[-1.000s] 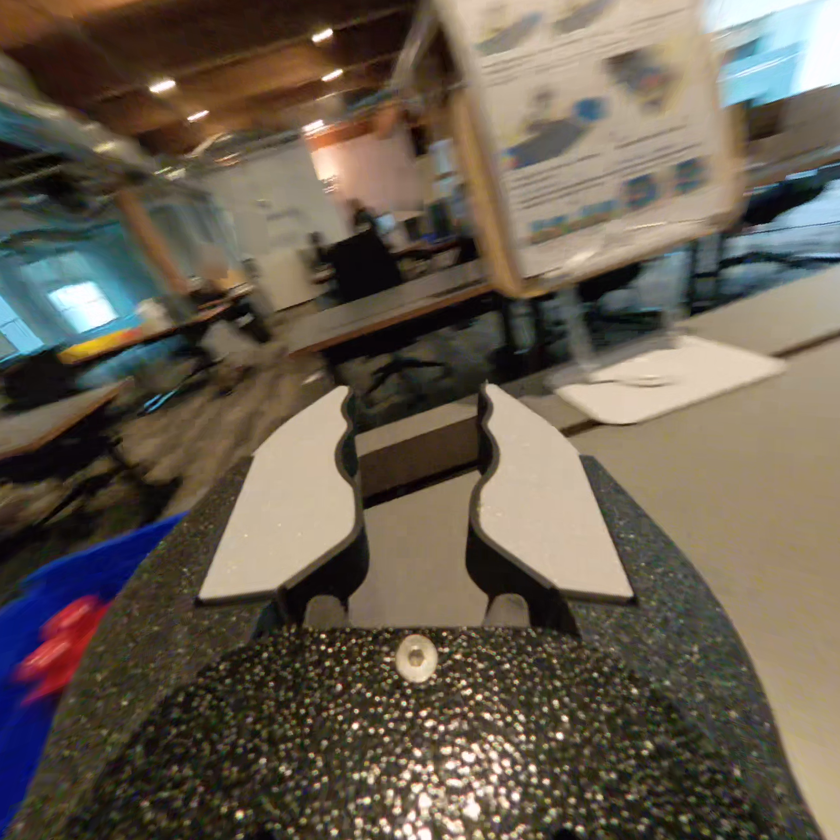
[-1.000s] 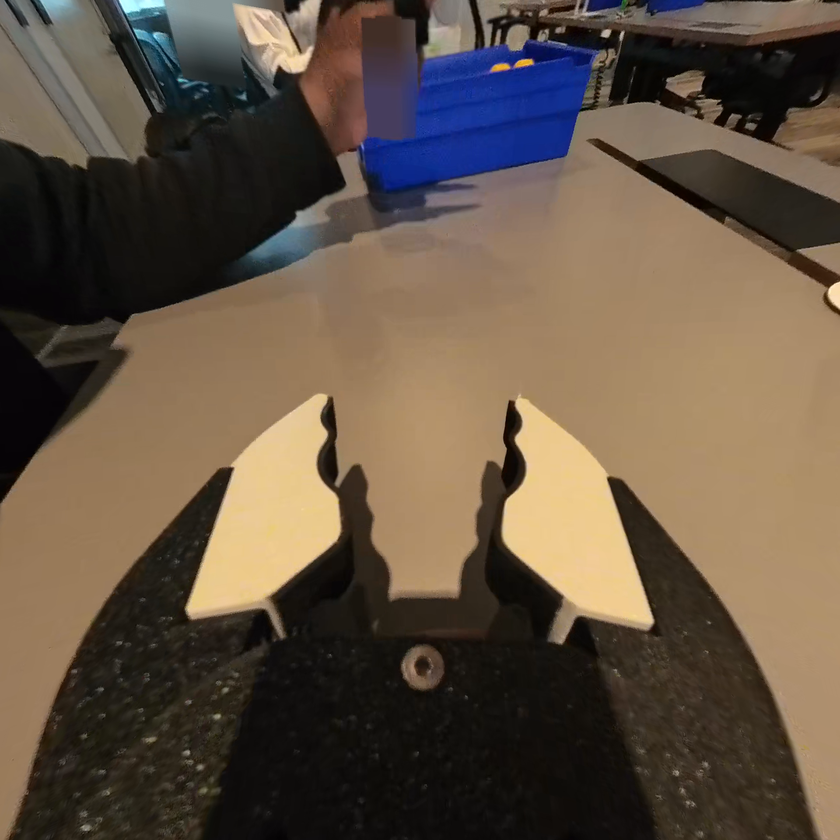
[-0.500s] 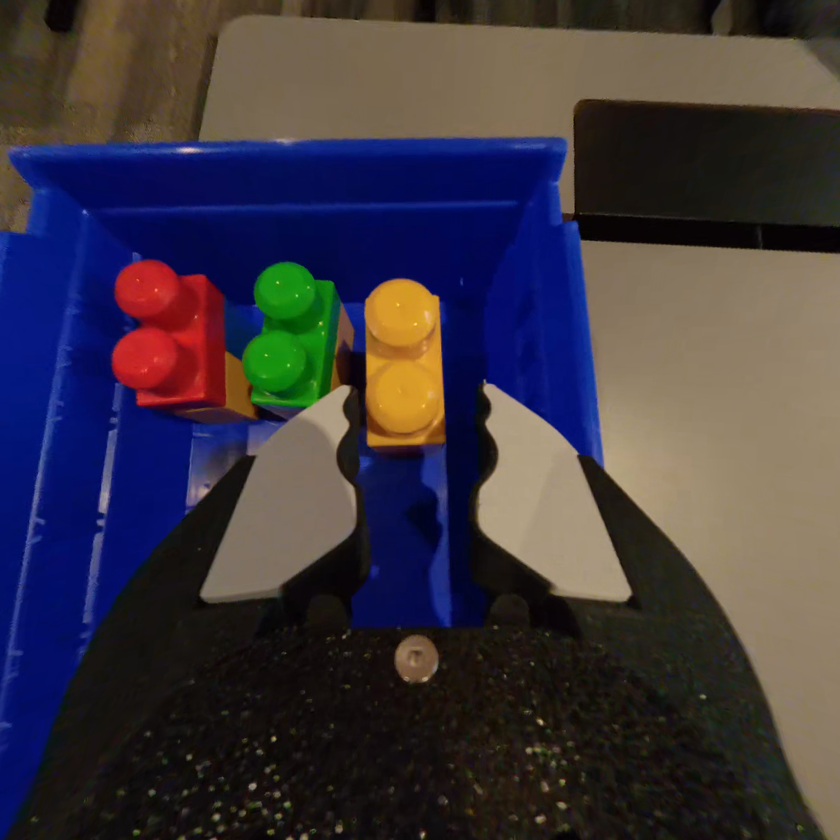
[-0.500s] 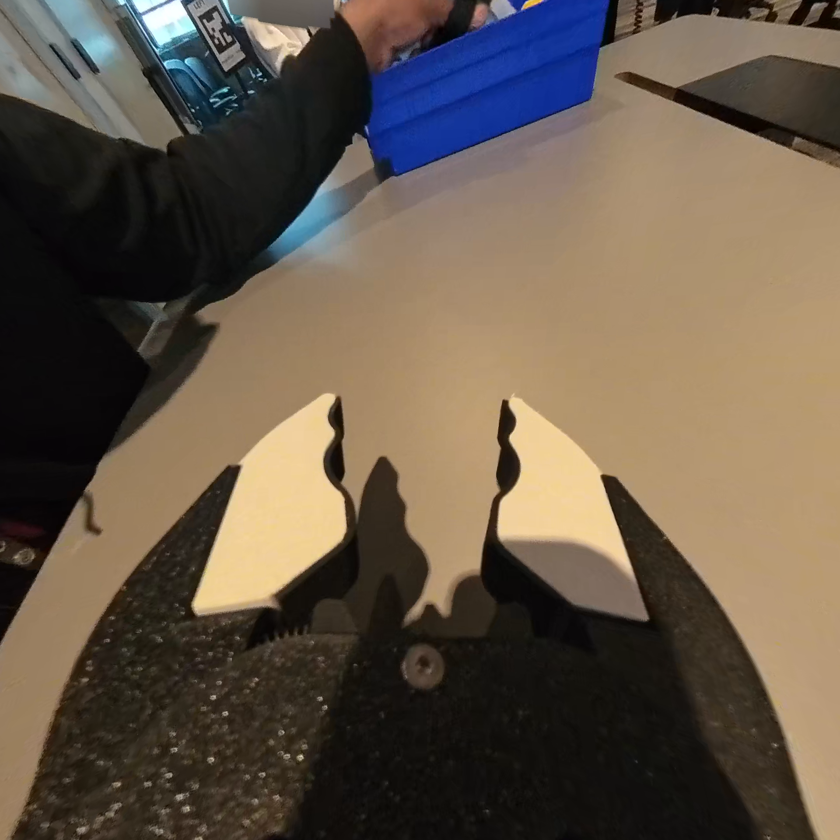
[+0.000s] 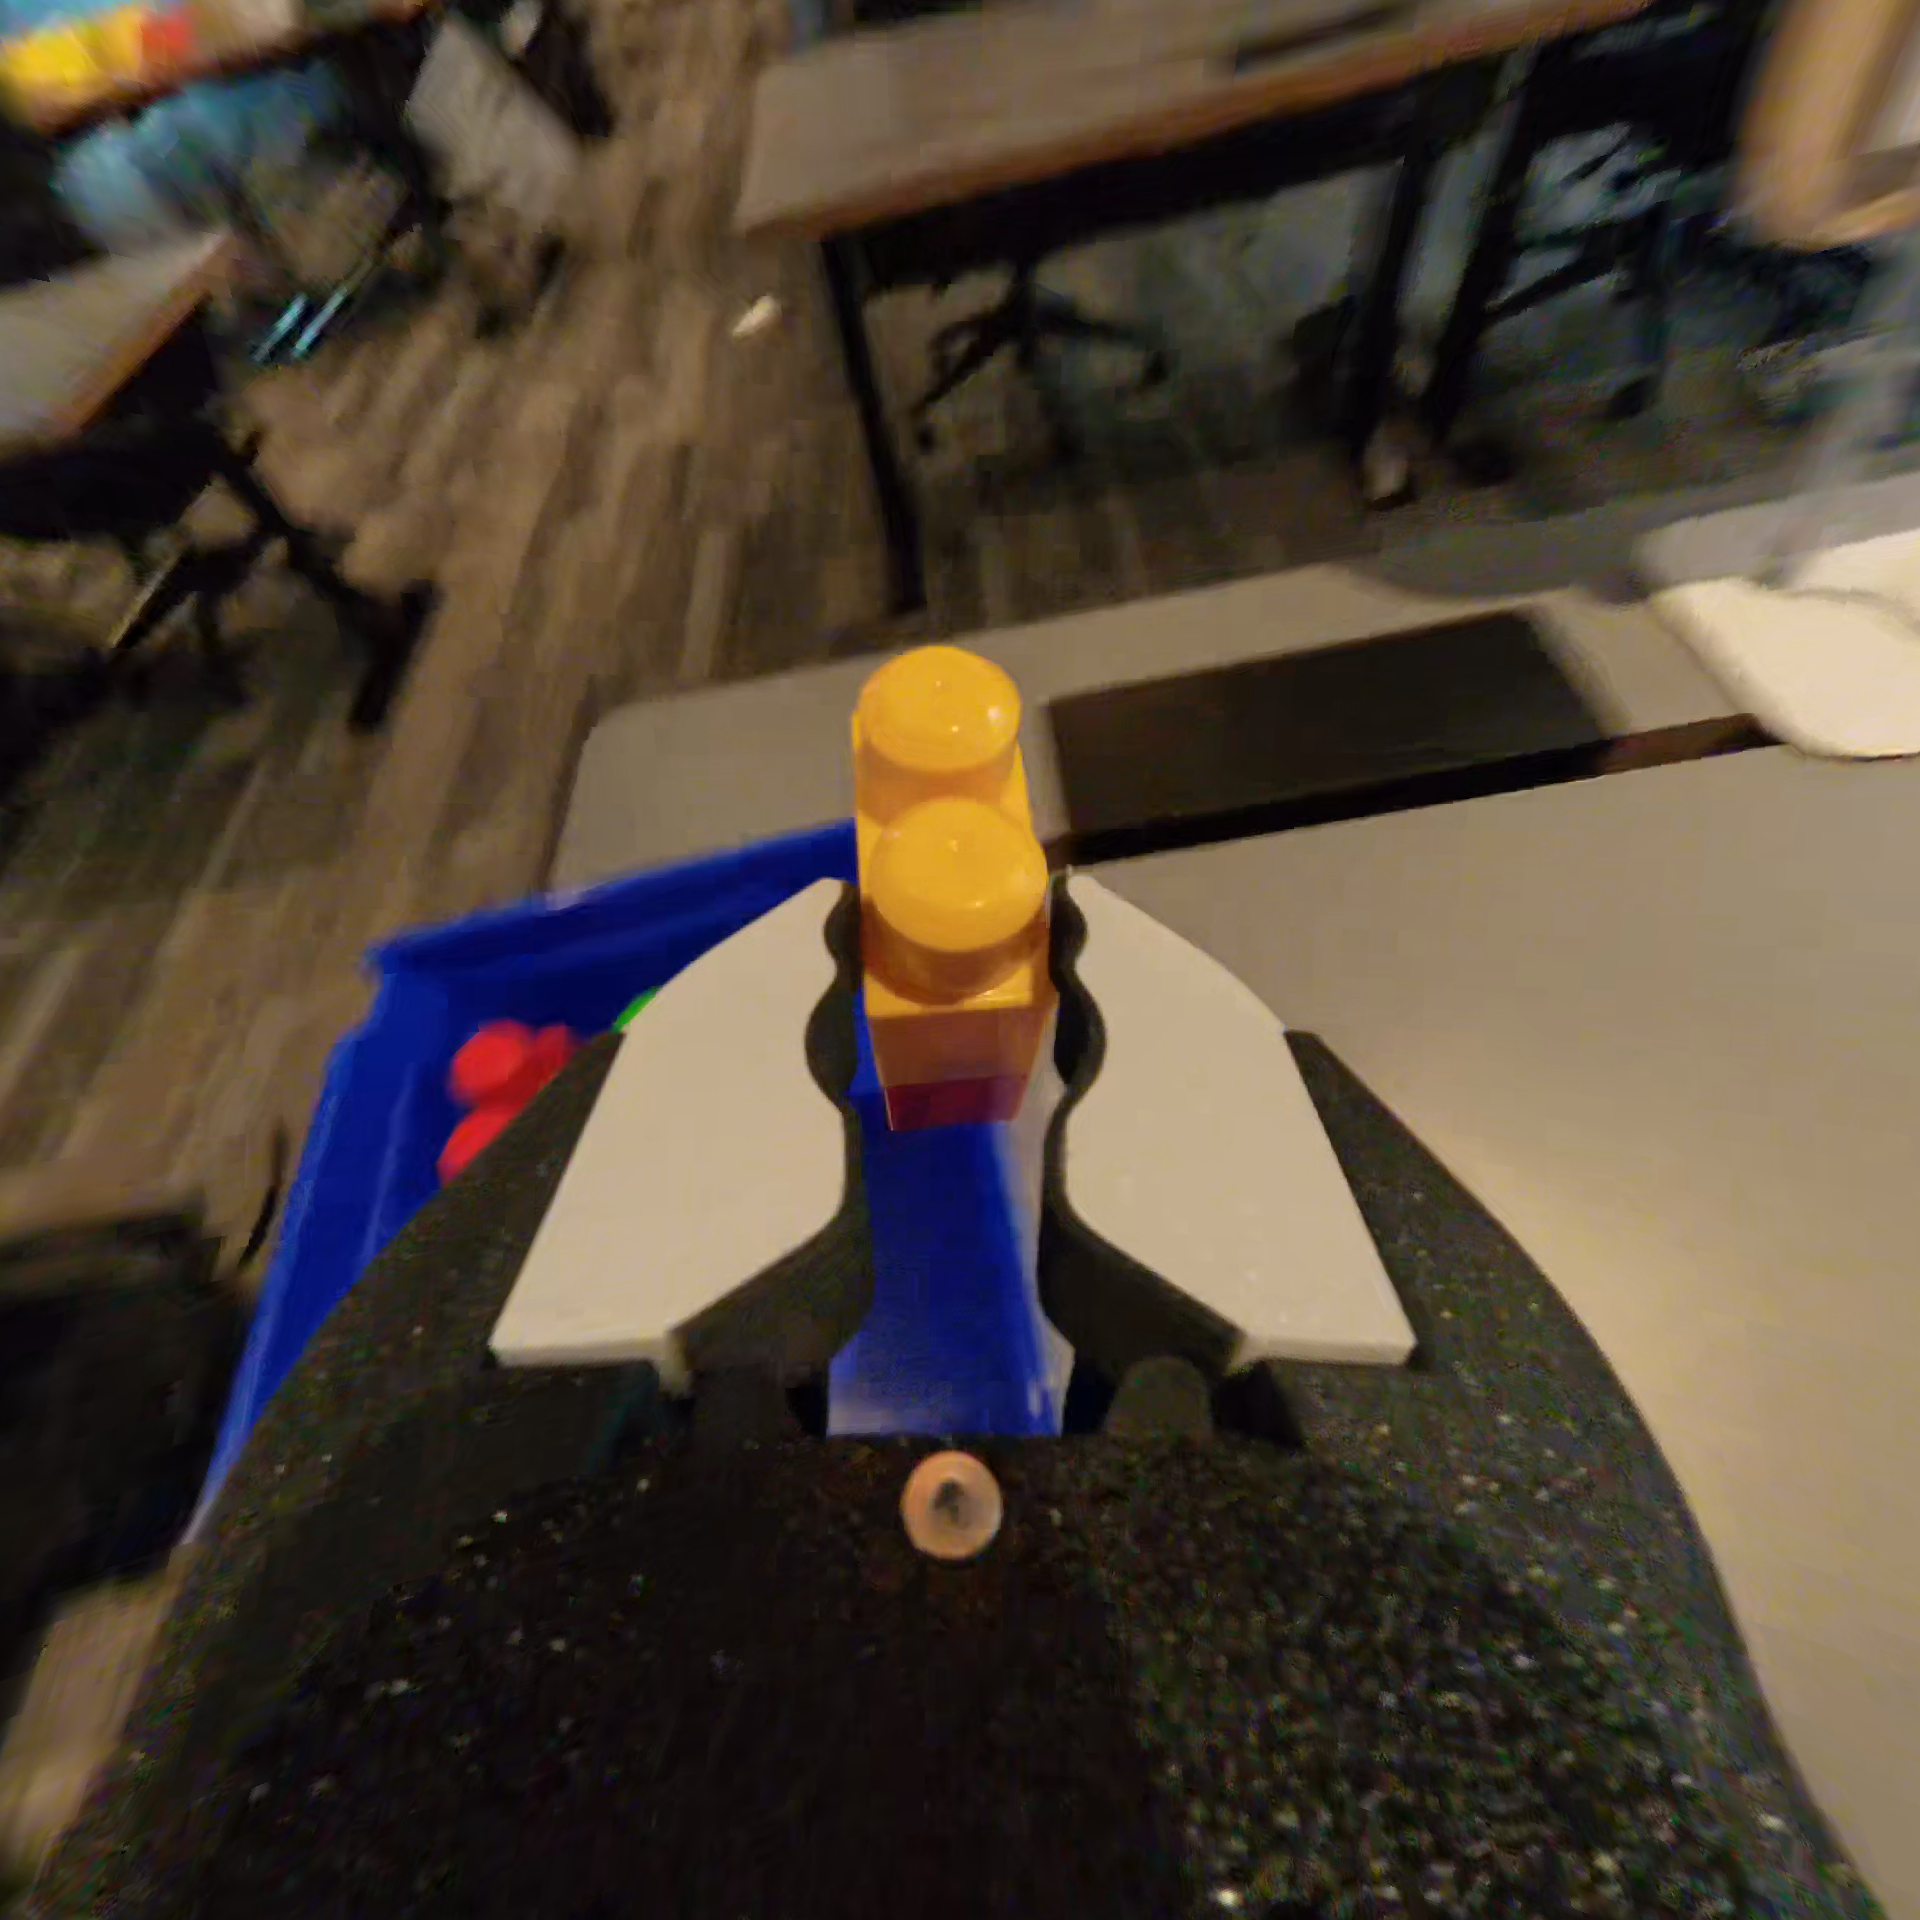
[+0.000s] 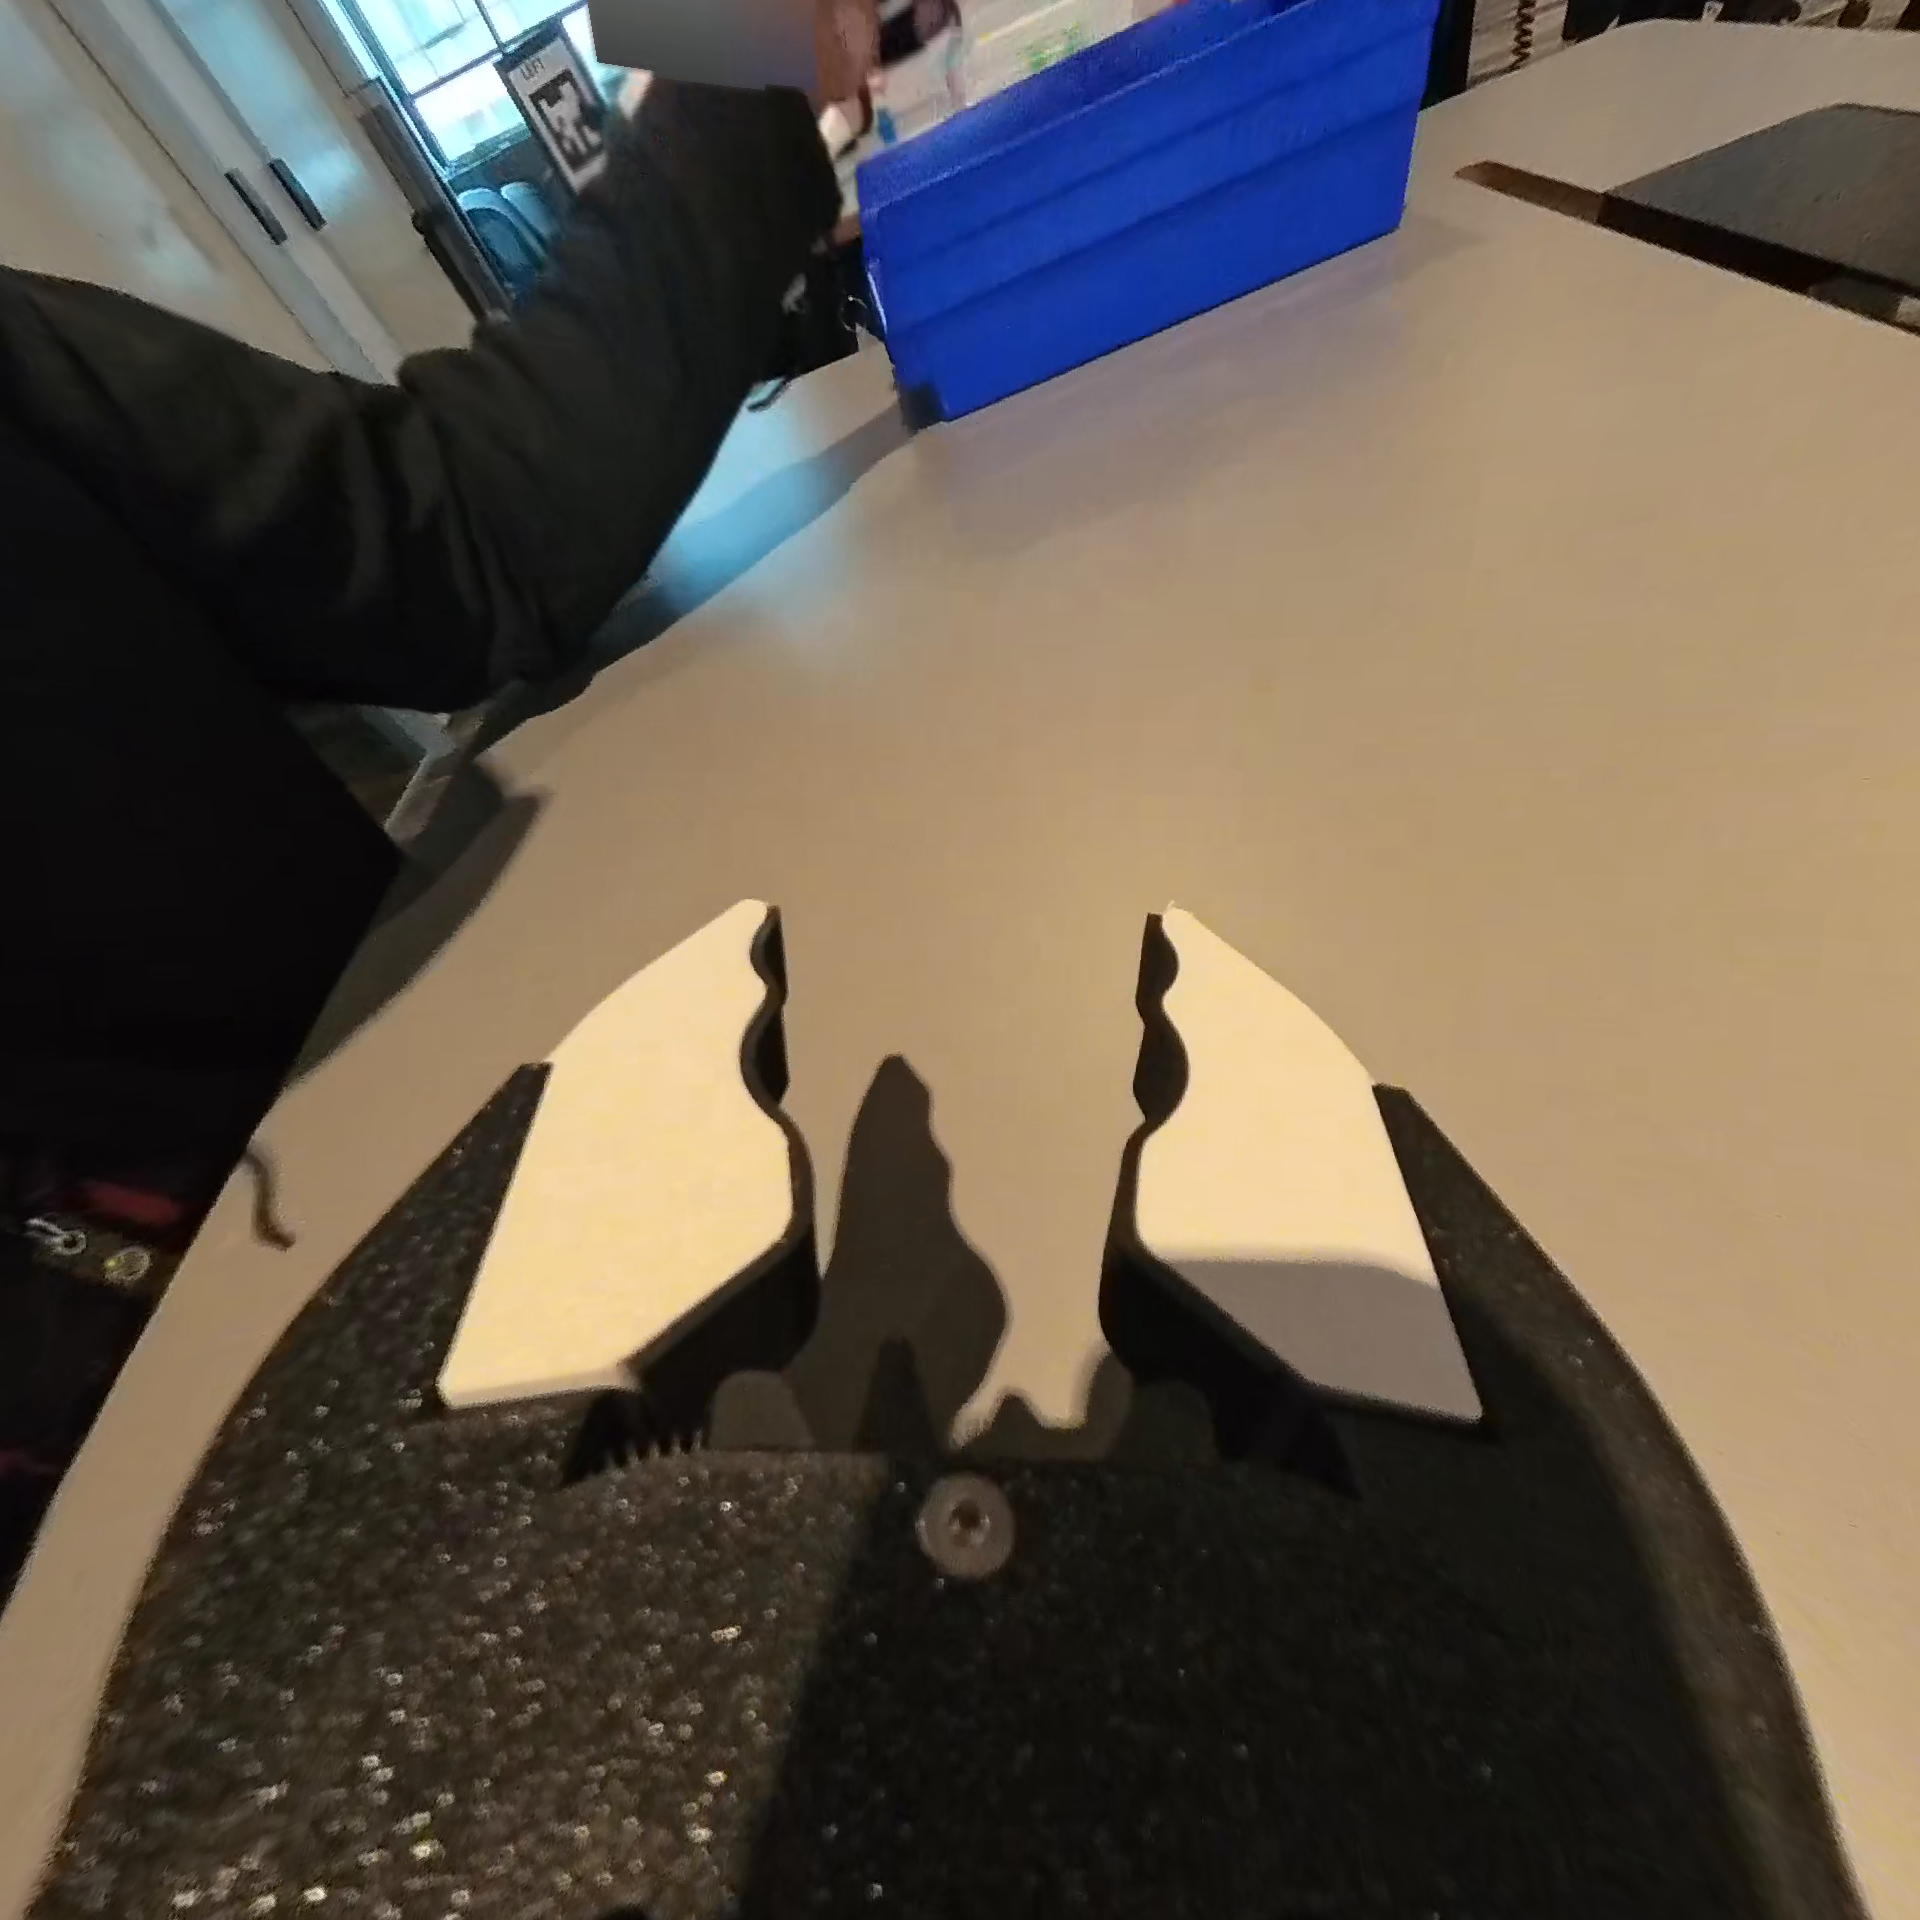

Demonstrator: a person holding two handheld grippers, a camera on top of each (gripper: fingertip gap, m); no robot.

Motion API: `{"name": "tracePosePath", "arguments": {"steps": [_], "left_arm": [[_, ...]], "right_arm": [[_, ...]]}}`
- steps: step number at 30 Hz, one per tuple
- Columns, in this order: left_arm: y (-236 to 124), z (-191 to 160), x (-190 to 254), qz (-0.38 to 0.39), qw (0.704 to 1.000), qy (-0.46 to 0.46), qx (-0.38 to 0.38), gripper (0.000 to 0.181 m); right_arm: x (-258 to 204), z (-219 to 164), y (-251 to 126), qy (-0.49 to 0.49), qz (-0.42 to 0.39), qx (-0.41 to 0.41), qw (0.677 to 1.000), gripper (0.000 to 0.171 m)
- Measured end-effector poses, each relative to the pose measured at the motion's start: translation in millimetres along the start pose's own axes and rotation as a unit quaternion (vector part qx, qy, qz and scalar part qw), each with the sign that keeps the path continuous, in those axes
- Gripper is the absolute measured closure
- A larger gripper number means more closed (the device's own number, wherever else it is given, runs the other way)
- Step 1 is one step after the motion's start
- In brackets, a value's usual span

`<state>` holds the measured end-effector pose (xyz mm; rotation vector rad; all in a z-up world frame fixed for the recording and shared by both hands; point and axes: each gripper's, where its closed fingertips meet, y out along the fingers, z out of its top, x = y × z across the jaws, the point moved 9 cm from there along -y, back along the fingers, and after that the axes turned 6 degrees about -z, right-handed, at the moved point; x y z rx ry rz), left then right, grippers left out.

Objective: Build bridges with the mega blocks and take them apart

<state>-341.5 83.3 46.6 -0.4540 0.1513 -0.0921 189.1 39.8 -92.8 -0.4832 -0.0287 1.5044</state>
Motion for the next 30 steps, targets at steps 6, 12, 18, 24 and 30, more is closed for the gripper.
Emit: {"name": "tracePosePath", "arguments": {"steps": [6,12,18,24,30], "left_arm": [[19.6,32.8,157.6,-0.397,0.915,0.050,0.054,0.148],[76.5,-32.9,313.6,-0.605,0.787,0.102,-0.061,0.148],[64.2,-53.6,366.7,-0.632,0.752,0.185,-0.025,0.148],[65.1,-60.5,371.5,-0.592,0.790,0.161,-0.007,0.118],[64.7,-74.9,378.6,-0.601,0.787,0.136,-0.034,0.140]], "right_arm": [[1.3,1.0,-3.4,0.001,-0.020,0.017,1.000,0.104],[13.9,-0.7,-25.1,0.010,-0.101,0.048,0.994,0.096],[17.6,-5.2,-39.3,0.020,-0.108,0.051,0.993,0.096],[16.4,-5.8,-34.6,0.012,-0.096,0.030,0.995,0.097],[17.5,-5.8,-34.8,0.019,-0.090,0.031,0.995,0.097]]}}
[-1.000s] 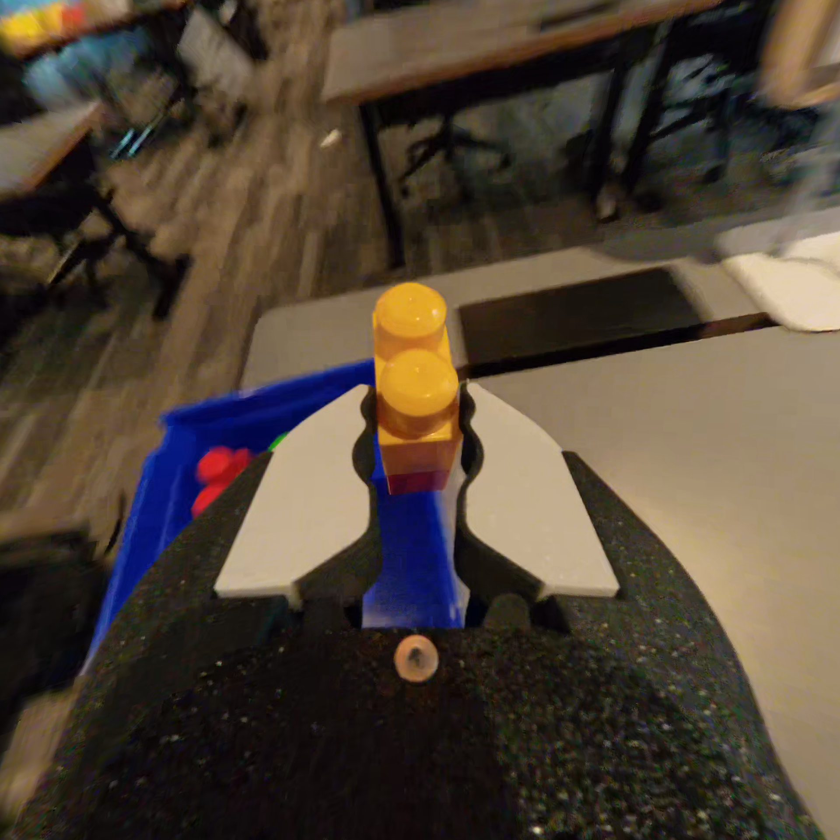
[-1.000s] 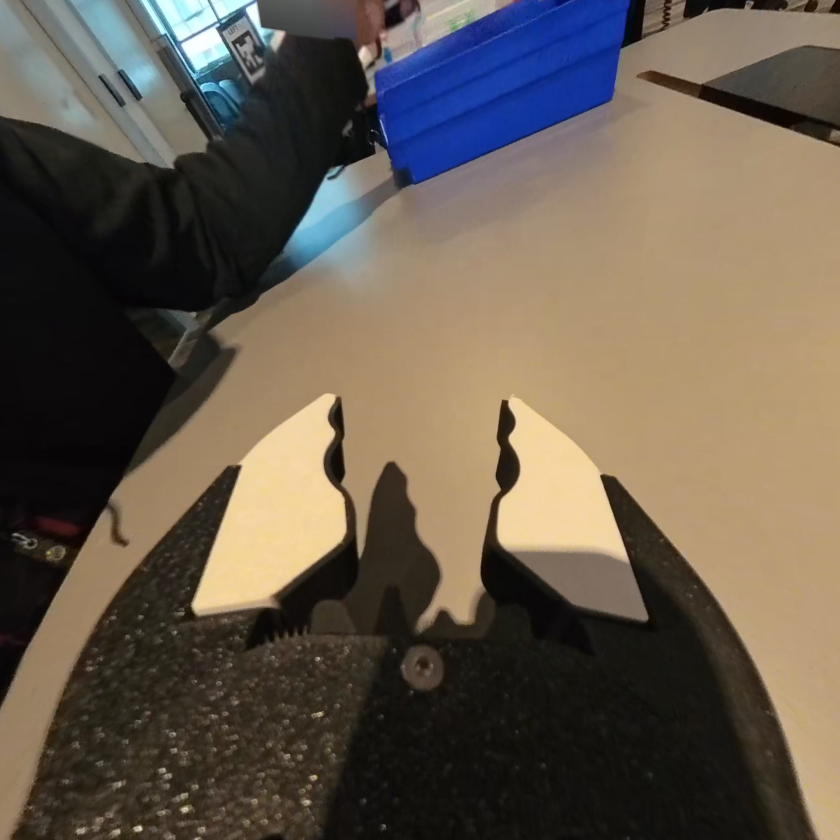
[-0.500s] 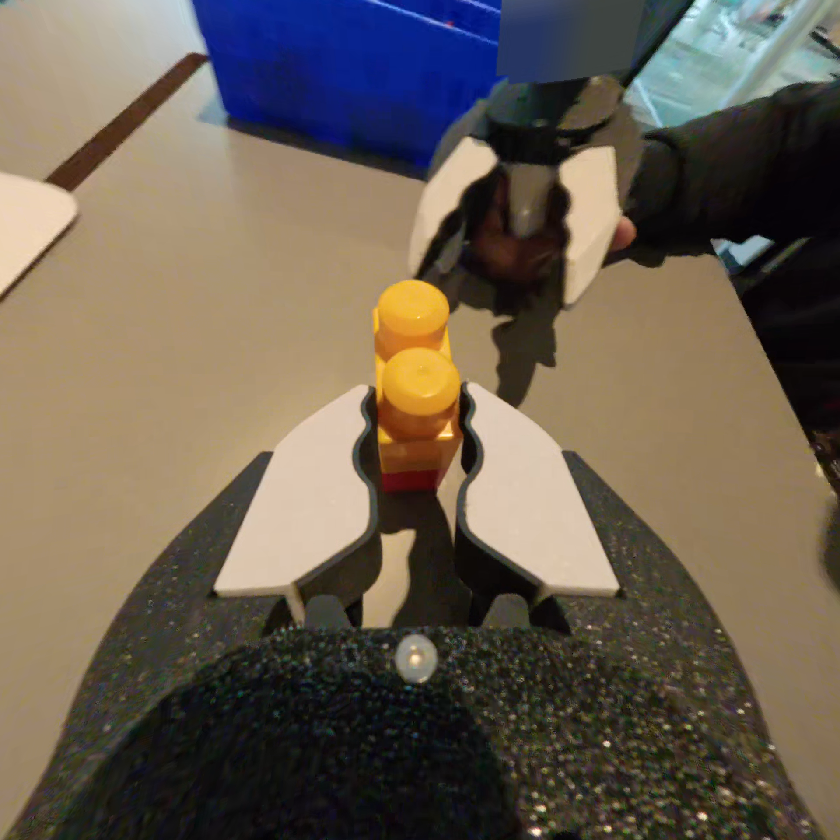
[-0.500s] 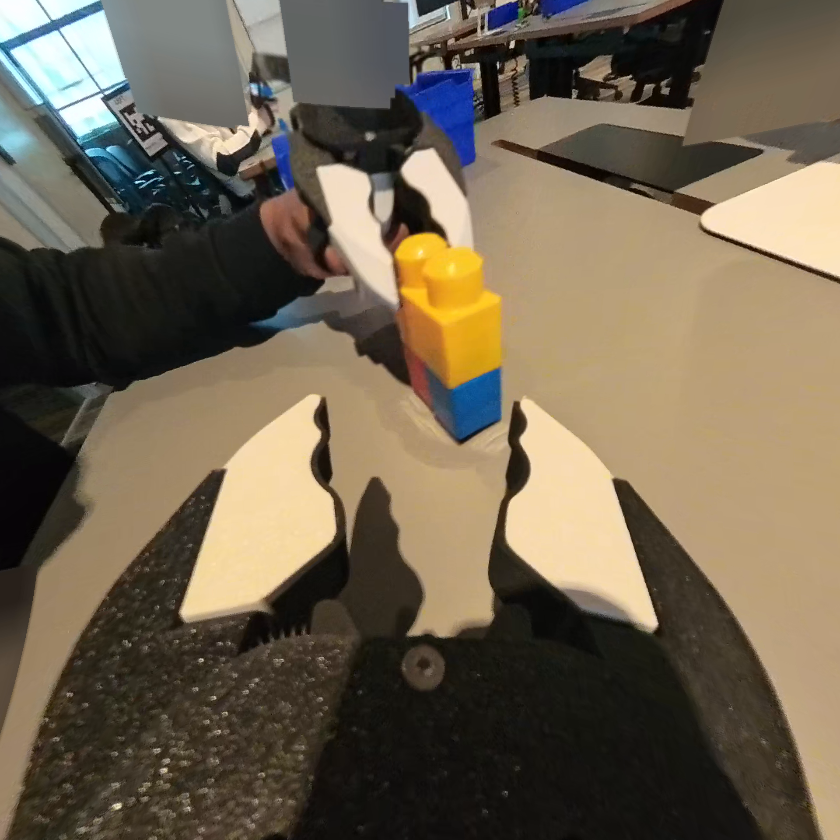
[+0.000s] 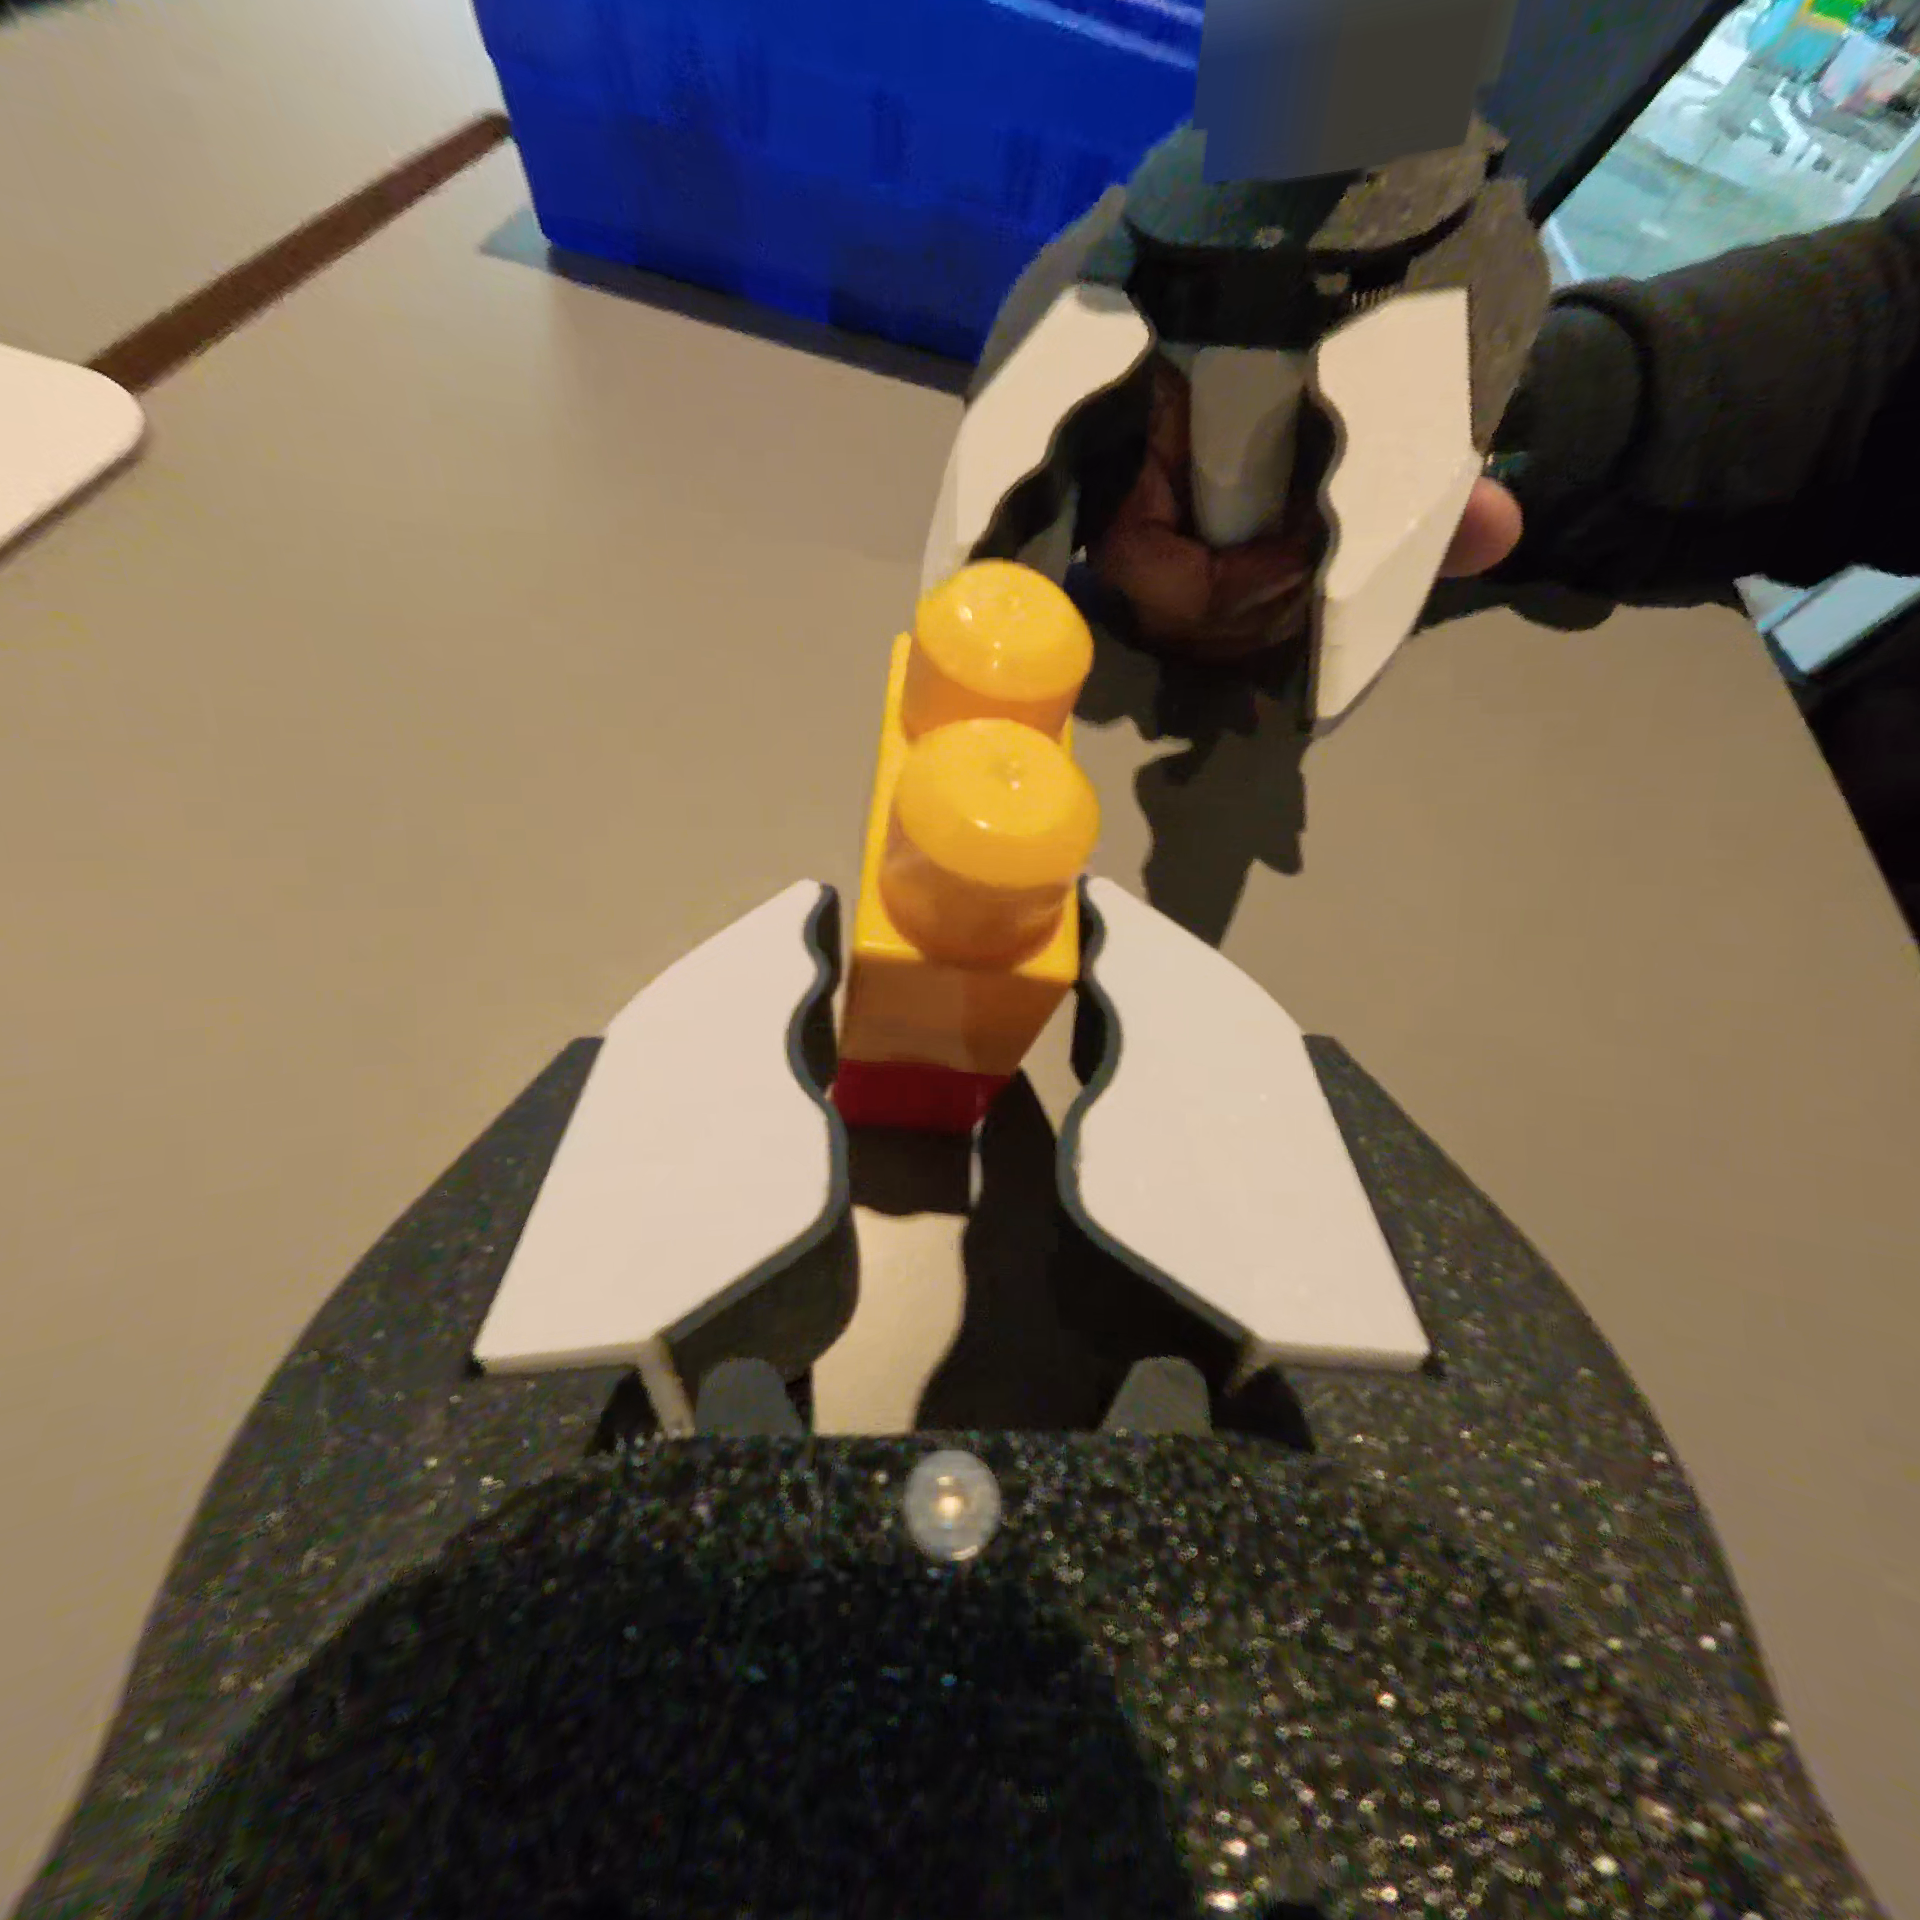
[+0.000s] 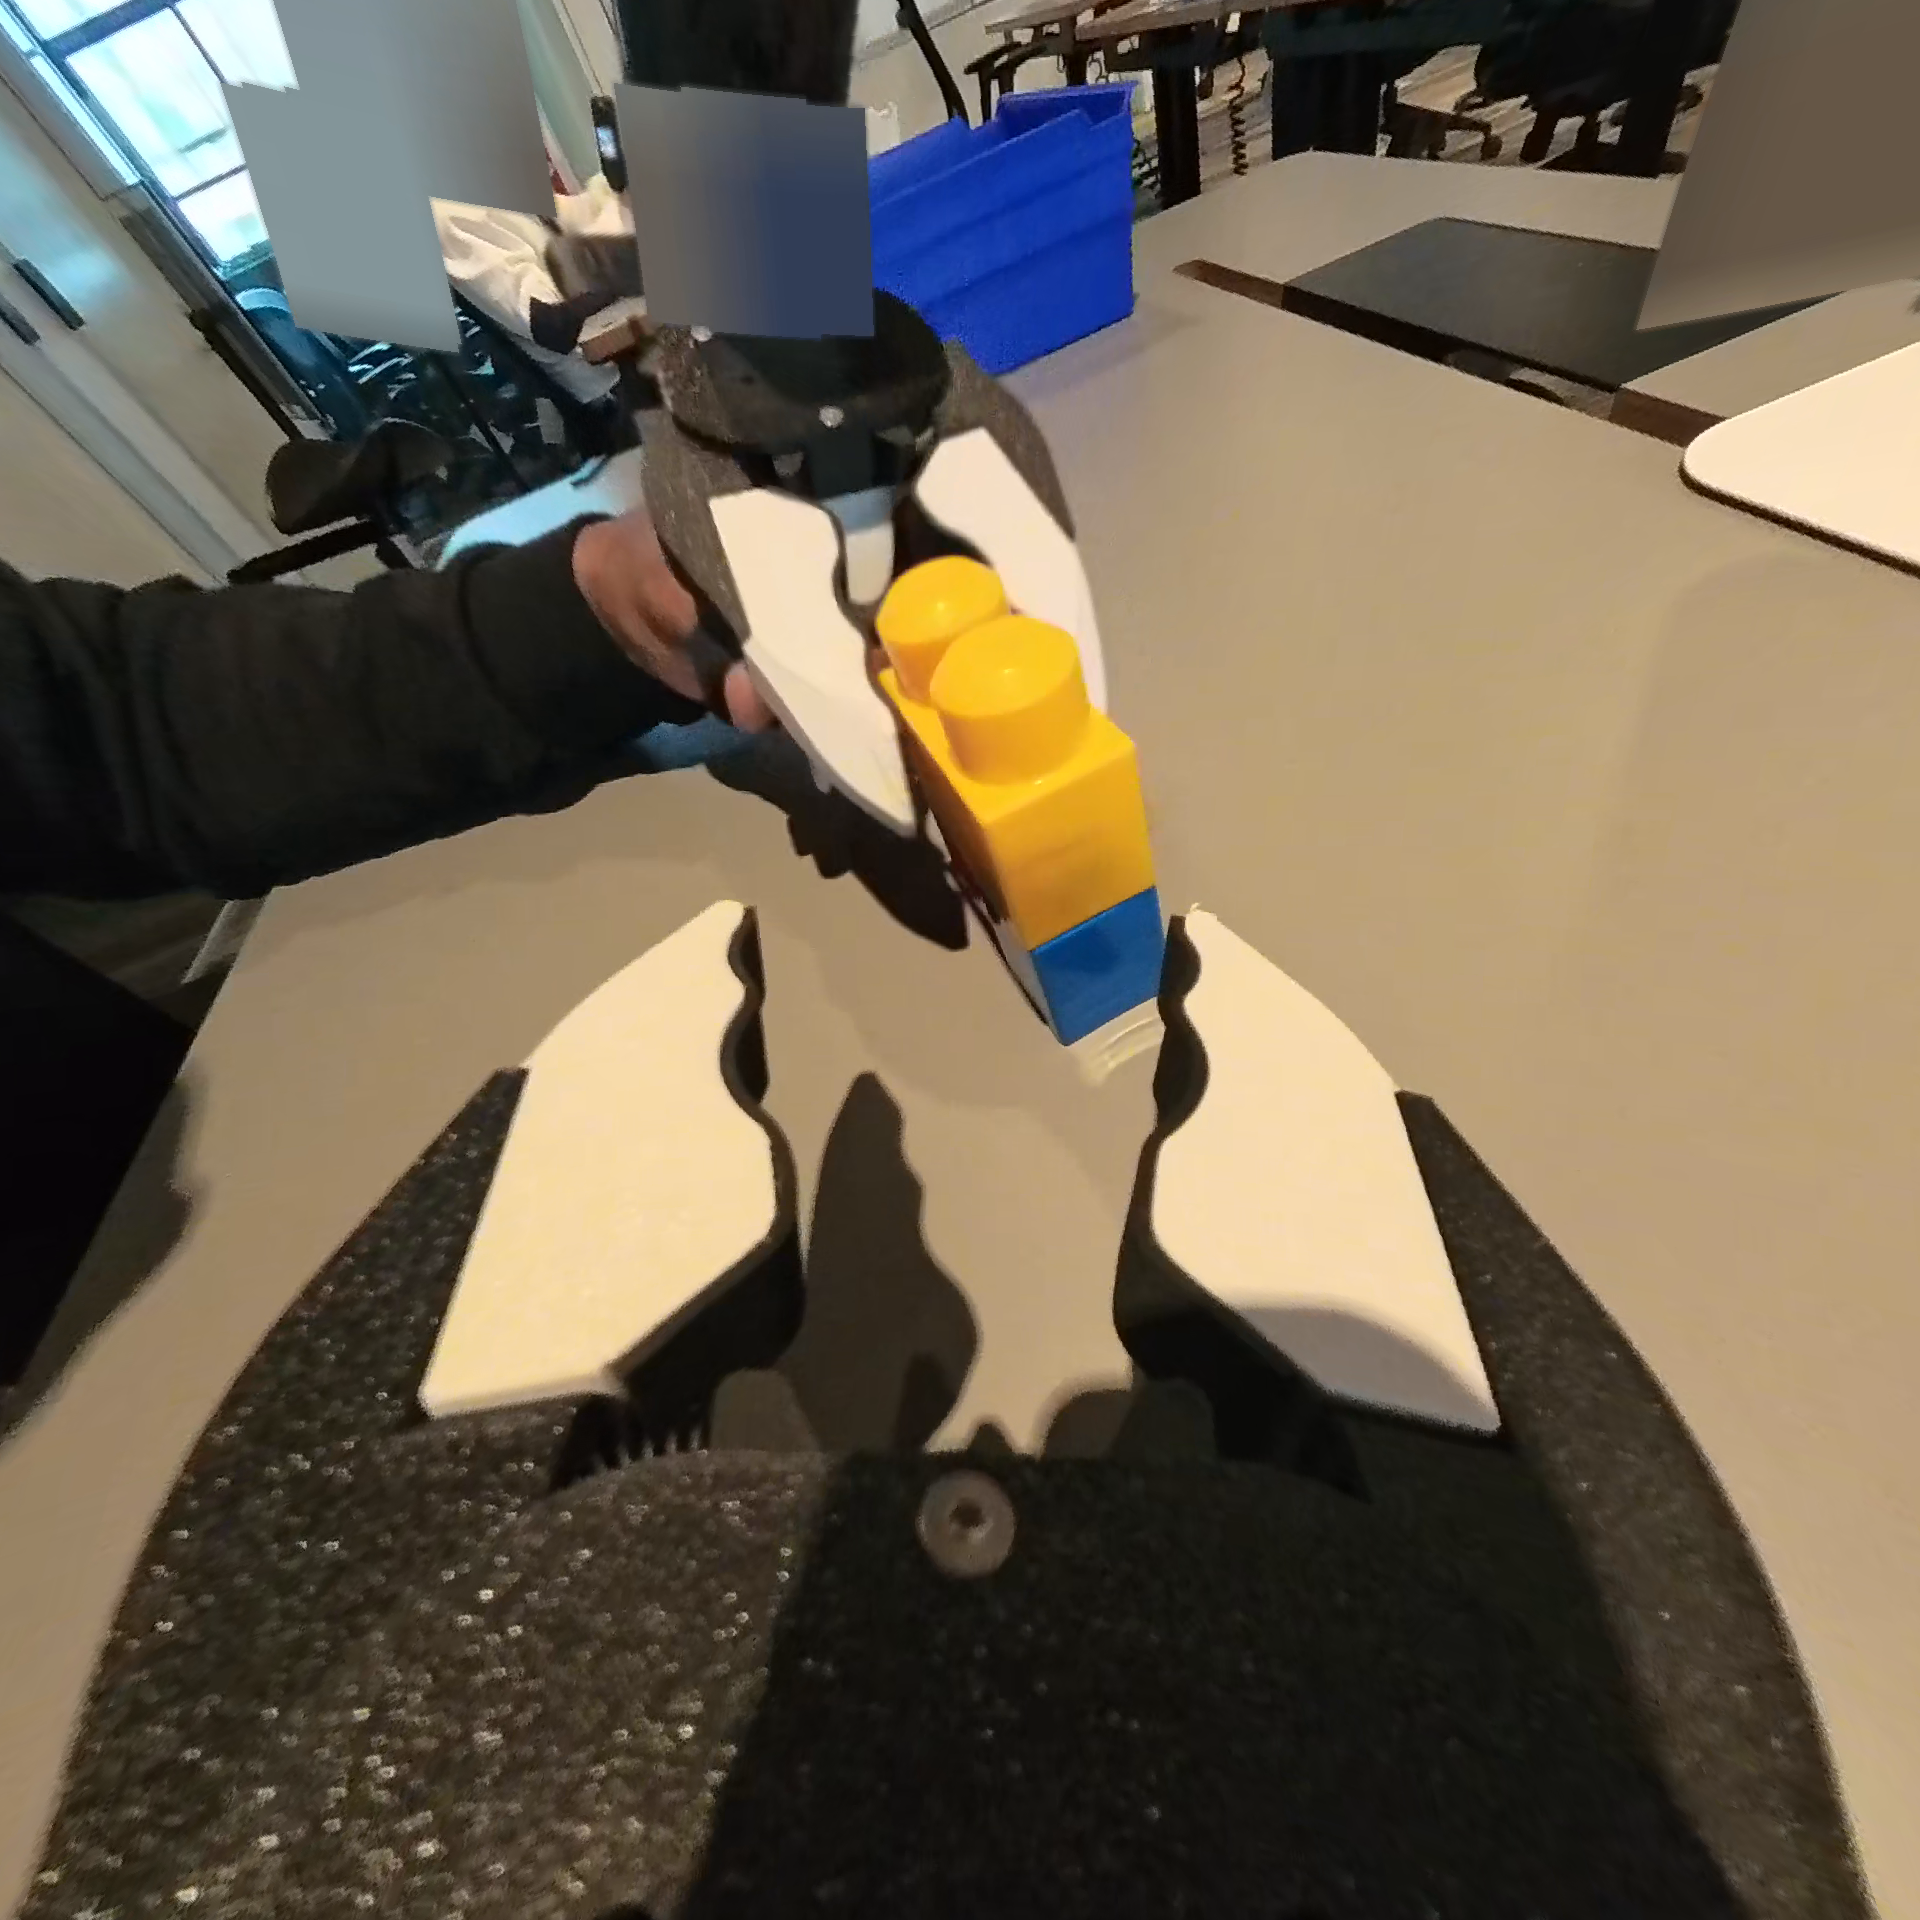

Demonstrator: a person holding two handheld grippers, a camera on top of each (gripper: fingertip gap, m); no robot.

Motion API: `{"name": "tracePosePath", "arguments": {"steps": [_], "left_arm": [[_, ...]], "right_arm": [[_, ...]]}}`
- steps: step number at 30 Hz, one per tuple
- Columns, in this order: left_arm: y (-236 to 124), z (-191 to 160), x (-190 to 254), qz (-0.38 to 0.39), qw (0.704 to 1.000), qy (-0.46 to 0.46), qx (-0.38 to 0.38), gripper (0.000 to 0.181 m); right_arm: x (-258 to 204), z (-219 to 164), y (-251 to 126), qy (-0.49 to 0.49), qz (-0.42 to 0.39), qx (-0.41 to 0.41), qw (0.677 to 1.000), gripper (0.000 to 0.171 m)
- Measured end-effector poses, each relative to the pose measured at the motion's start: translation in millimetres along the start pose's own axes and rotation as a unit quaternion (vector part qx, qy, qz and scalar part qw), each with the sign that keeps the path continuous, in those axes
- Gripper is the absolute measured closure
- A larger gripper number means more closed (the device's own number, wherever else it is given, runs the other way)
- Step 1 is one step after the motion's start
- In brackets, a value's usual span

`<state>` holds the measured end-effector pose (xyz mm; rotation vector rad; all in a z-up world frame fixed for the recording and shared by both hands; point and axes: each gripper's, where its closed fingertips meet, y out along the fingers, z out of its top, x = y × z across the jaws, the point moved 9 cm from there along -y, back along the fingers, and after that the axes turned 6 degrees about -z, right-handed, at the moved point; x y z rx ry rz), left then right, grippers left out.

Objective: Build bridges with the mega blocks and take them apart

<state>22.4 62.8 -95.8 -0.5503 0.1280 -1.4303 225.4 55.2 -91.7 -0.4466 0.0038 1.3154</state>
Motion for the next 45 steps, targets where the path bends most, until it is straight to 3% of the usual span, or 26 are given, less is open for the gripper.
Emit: {"name": "tracePosePath", "arguments": {"steps": [5,11,18,24,35,39,45], "left_arm": [[1.4,0.2,5.3,0.010,1.000,-0.003,0.004,0.143],[-5.5,1.9,20.3,-0.097,0.981,-0.094,0.137,0.144],[1.7,2.5,28.1,-0.129,0.975,-0.104,0.147,0.144],[10.9,3.5,34.2,-0.140,0.976,-0.107,0.128,0.144],[10.3,-1.9,28.8,-0.185,0.948,-0.223,0.133,0.144],[3.2,-5.8,19.8,-0.225,0.911,-0.292,0.187,0.145],[-5.2,-5.3,14.8,-0.209,0.911,-0.276,0.223,0.145]], "right_arm": [[0.4,-0.5,1.2,0.003,0.002,-0.008,1.000,0.098],[-1.8,-1.3,1.7,0.002,0.031,-0.015,0.999,0.098],[-11.2,-3.6,5.5,-0.025,0.095,-0.043,0.994,0.104],[-15.0,-4.0,4.5,-0.039,0.114,-0.044,0.992,0.134],[-20.1,-7.4,7.4,-0.099,0.072,-0.072,0.990,0.134],[-31.4,-18.7,13.4,-0.256,-0.001,-0.116,0.960,0.135],[-29.9,-15.5,13.9,-0.242,-0.029,-0.103,0.964,0.135]]}}
